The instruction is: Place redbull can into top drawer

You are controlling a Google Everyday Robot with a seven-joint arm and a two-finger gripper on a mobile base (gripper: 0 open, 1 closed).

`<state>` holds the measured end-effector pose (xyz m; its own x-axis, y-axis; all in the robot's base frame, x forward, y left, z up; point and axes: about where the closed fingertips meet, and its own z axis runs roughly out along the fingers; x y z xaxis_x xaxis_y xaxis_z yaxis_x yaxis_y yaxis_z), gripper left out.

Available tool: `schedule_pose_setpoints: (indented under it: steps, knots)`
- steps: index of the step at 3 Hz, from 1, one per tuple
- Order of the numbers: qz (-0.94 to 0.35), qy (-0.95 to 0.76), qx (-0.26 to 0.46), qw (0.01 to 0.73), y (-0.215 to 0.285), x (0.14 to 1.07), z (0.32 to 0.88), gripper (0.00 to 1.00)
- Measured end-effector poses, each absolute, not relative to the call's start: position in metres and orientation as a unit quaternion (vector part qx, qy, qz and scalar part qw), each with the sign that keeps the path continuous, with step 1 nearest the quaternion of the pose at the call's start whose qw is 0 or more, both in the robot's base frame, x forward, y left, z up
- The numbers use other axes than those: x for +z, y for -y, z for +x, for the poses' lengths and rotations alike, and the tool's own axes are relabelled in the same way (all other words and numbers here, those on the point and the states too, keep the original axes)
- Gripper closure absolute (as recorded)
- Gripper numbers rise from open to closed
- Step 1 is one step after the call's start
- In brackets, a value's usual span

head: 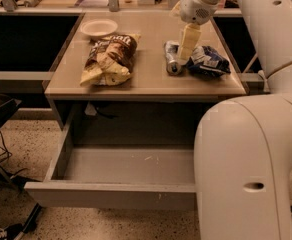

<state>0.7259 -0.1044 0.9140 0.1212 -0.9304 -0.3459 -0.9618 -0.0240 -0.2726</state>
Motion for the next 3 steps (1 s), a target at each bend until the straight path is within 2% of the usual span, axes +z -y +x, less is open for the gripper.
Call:
schedule_pose_setpoints:
  steps: [1,2,3]
  knots:
    - [-0.734,-0.638,0.072,0.222,0.087,0.874,0.745,0.00]
    - [-0.754,-0.612,0.079,0.223,0.055,0.846,0.767,0.00]
    - [-0.749,-0.613,0.071,0.239,0.050,0.844,0.778,0.00]
